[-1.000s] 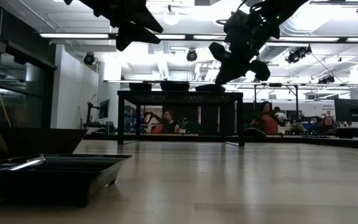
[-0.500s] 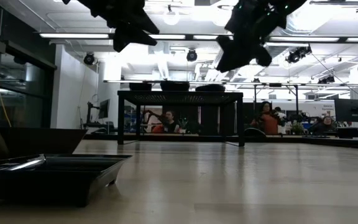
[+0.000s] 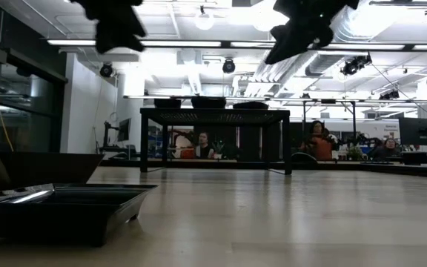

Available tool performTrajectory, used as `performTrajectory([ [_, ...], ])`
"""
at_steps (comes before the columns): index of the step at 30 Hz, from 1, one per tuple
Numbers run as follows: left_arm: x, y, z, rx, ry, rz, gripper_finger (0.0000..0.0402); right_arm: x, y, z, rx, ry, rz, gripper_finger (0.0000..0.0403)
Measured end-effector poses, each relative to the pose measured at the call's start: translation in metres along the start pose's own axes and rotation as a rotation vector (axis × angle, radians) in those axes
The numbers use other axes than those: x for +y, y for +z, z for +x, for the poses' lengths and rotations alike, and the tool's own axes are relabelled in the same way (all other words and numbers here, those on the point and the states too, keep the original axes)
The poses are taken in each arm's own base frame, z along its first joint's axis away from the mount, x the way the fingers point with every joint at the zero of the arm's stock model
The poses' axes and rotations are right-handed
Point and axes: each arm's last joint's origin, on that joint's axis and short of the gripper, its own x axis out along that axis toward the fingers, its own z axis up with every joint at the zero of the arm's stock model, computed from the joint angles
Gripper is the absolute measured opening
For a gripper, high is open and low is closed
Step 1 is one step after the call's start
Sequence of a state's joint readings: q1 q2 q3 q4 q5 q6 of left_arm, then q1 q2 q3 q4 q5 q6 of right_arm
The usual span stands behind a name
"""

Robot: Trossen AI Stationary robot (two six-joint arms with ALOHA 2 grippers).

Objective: Pick & Place Mini shaped plates
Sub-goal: Stack the leaf-shaped plate on top of the leaf-shaped plate on the shelf

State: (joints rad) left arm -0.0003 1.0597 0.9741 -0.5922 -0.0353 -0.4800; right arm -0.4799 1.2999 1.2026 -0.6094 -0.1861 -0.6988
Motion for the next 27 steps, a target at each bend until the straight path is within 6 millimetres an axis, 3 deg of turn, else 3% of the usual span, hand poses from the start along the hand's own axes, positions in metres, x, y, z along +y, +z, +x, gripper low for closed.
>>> performTrajectory([
  [7, -0.029, -0.044, -0.017, 0.156, 0.086, -0.056, 0.0144, 0.024, 0.002, 0.000, 0.096, 0.105, 0.097, 0.0103],
  [14, -0.062, -0.081, -0.019, 0.218, 0.123, -0.066, 0.0144, 0.044, 0.011, 0.001, 0.140, 0.129, 0.254, 0.0103],
  [27, -0.112, -0.158, -0.016, 0.388, 0.123, 0.056, 0.0144, 0.107, 0.049, -0.003, 0.114, 0.153, 0.436, 0.0103],
])
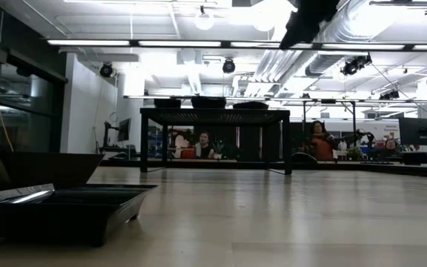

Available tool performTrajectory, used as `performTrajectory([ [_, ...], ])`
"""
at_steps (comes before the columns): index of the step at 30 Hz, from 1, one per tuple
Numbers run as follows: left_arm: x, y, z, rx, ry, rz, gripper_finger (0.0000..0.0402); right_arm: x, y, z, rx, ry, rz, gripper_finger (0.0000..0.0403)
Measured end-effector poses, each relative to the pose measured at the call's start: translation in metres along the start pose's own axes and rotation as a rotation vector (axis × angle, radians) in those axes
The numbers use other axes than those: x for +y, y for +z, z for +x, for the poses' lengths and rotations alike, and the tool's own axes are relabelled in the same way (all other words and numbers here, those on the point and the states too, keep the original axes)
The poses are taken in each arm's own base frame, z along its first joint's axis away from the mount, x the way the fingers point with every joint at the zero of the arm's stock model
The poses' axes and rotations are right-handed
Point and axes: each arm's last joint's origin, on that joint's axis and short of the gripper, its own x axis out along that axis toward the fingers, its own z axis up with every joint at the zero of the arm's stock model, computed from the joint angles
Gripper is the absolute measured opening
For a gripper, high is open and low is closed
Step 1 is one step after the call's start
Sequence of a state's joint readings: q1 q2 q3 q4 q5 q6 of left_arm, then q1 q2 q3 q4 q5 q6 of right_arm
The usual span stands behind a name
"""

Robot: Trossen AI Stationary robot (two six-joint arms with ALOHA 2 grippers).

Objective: Pick & Place Mini shaped plates
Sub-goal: Stack the leaf-shaped plate on top of the leaf-shaped plate on the shelf

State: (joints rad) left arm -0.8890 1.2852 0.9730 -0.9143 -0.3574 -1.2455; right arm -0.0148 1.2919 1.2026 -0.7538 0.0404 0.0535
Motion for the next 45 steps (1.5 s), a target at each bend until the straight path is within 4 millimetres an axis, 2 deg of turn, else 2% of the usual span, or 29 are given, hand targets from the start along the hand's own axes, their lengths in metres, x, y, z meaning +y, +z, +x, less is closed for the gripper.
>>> performTrajectory([
  [6, -0.014, -0.029, 0.008, 0.024, 0.034, -0.096, 0.0144, 0.038, 0.002, -0.004, -0.074, 0.000, 0.098, 0.0103],
  [10, -0.019, -0.041, 0.016, -0.022, 0.069, -0.208, 0.0144, 0.061, 0.002, -0.008, -0.121, 0.052, 0.108, 0.0103],
  [15, -0.027, -0.045, 0.030, -0.022, 0.081, -0.226, 0.0144, 0.085, 0.000, -0.014, -0.172, 0.075, 0.215, 0.0103],
  [23, -0.030, -0.042, 0.058, 0.047, 0.160, -0.262, 0.0144, 0.117, -0.012, -0.024, -0.208, 0.061, 0.253, 0.0103],
  [28, -0.028, -0.033, 0.071, 0.063, 0.194, -0.307, 0.0144, 0.129, -0.017, -0.030, -0.228, 0.061, 0.297, 0.0103],
  [34, -0.024, -0.022, 0.075, 0.063, 0.211, -0.330, 0.0144, 0.139, -0.022, -0.035, -0.242, 0.070, 0.327, 0.0103],
  [45, -0.022, -0.022, 0.075, 0.071, 0.234, -0.329, 0.0144, 0.148, -0.027, -0.039, -0.236, 0.103, 0.368, 0.0103],
])
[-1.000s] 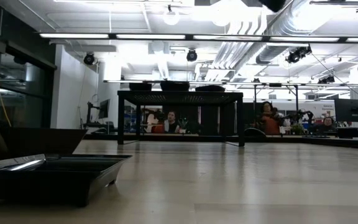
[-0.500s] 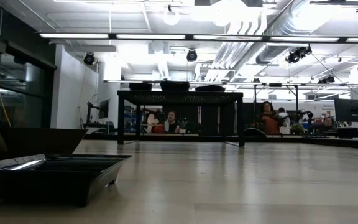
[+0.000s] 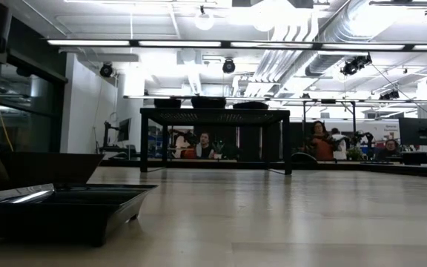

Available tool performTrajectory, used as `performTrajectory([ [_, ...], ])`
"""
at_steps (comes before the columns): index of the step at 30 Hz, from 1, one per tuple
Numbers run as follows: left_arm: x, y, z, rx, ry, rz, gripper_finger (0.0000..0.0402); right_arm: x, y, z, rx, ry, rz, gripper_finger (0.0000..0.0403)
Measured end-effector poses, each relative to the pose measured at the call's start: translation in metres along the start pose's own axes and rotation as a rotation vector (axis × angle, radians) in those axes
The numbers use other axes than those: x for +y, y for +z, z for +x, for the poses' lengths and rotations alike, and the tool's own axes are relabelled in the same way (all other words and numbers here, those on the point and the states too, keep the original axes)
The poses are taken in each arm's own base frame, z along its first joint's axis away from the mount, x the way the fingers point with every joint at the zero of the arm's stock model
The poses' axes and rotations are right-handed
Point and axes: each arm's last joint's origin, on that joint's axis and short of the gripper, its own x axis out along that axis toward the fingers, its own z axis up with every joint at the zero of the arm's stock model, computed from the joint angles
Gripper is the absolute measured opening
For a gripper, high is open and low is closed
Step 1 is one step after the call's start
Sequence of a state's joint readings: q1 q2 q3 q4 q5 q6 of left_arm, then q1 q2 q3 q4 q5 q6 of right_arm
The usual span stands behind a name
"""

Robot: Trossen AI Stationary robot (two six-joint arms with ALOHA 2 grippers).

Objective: Pick & Place Mini shaped plates
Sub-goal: Stack the leaf-shaped plate on top of the leaf-shaped plate on the shelf

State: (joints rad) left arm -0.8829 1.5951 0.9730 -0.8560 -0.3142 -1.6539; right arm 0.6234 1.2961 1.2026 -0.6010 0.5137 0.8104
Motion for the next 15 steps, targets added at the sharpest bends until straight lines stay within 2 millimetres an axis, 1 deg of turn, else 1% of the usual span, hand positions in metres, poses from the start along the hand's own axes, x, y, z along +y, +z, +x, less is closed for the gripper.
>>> performTrajectory([
  [6, 0.0043, -0.0010, 0.0000, 0.043, 0.046, 0.008, 0.0144, 0.0009, 0.0001, -0.0002, 0.001, 0.010, 0.031, 0.0103],
  [11, 0.0034, -0.0010, 0.0000, 0.042, 0.037, -0.016, 0.0145, 0.0008, 0.0002, -0.0002, 0.000, 0.009, 0.049, 0.0103],
  [15, 0.0021, -0.0009, 0.0000, 0.035, 0.023, -0.020, 0.0155, 0.0009, 0.0002, -0.0002, -0.001, 0.010, 0.055, 0.0103],
])
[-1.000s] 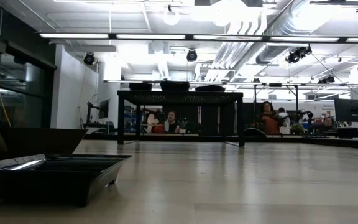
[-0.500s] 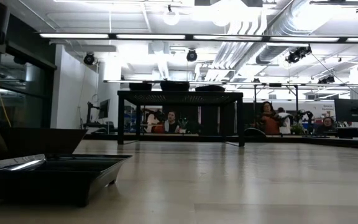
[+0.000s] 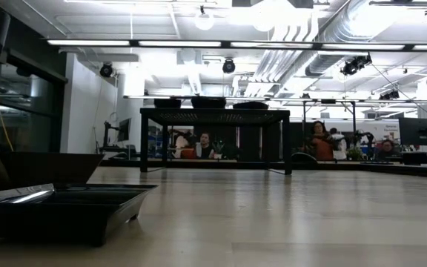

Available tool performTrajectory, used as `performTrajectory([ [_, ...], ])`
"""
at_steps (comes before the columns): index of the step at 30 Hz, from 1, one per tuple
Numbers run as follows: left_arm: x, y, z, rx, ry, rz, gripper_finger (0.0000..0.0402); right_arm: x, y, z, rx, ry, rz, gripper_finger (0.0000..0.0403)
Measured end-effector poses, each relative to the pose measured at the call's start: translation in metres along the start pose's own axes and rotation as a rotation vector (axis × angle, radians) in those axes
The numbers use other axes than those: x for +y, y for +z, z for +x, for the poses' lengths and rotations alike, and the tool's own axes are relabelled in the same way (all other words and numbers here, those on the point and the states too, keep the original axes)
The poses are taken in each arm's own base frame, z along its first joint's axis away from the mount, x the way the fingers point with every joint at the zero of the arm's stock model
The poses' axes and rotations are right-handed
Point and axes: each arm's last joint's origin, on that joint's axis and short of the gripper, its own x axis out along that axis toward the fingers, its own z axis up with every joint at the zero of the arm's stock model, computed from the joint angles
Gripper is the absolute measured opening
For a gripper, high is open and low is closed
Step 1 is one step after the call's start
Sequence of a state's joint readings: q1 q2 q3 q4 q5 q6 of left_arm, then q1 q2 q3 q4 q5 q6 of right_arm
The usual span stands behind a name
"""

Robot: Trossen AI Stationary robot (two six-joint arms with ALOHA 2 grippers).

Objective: Pick & Place Mini shaped plates
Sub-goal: Stack the leaf-shaped plate on top of the leaf-shaped plate on the shelf

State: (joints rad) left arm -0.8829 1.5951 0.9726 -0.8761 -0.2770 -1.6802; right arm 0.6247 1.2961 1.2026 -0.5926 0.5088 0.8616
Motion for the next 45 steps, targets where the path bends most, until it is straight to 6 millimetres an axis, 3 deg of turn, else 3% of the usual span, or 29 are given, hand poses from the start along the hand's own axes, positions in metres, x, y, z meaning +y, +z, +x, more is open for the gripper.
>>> performTrajectory([
  [8, -0.005, 0.000, 0.002, -0.015, -0.039, -0.003, 0.0187, 0.000, 0.000, 0.000, -0.016, -0.015, 0.002, 0.0103],
  [16, 0.001, -0.006, 0.023, 0.000, -0.056, -0.021, 0.0188, -0.001, 0.001, 0.000, -0.027, -0.023, 0.003, 0.0103],
  [23, 0.001, -0.007, 0.025, 0.003, -0.074, -0.024, 0.0185, 0.000, 0.001, 0.000, -0.029, -0.022, 0.004, 0.0103],
  [45, -0.003, -0.008, 0.023, 0.026, -0.124, -0.004, 0.0028, -0.001, 0.001, 0.000, -0.032, -0.035, -0.008, 0.0103],
])
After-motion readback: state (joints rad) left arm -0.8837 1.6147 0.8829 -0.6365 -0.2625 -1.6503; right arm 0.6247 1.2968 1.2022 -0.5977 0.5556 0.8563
